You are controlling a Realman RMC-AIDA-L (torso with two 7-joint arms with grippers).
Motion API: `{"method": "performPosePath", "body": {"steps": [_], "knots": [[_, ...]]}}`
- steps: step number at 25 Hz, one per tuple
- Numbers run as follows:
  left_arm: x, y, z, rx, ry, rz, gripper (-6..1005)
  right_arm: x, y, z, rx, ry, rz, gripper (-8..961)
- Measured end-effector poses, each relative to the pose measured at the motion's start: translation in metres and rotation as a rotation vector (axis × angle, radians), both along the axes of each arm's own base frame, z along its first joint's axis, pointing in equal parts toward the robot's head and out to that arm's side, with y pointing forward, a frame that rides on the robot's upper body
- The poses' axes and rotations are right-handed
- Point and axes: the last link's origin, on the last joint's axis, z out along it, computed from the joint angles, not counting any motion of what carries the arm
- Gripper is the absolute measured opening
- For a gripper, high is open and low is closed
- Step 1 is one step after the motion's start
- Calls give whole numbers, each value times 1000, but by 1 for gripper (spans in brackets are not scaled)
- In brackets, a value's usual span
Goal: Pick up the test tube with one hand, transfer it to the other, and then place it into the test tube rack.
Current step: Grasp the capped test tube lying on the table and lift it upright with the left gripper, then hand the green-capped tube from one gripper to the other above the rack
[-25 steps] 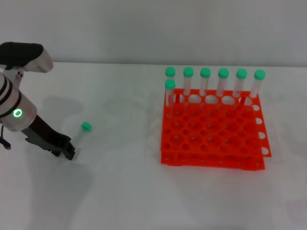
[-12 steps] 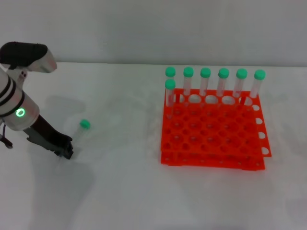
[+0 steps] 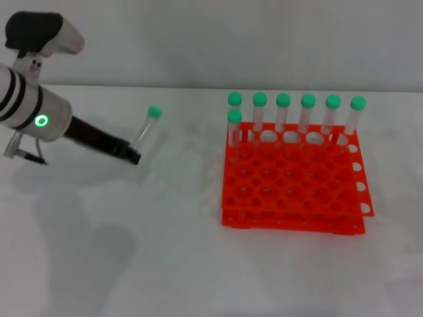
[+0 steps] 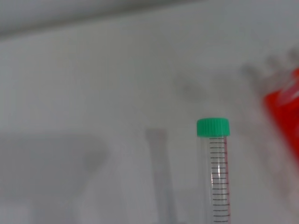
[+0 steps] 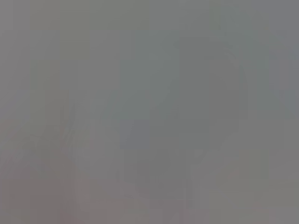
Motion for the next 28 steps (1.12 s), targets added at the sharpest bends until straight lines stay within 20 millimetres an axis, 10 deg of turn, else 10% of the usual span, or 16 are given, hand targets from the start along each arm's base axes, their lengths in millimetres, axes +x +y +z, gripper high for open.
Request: {"method": "performPosePath", "body": {"steps": [14, 28], "knots": [[28, -40, 9, -42, -315, -646, 200, -43, -14, 1, -407, 181, 363, 860], [77, -50, -26, -312, -403, -838, 206, -88, 8, -63, -785, 218, 423, 861]]}}
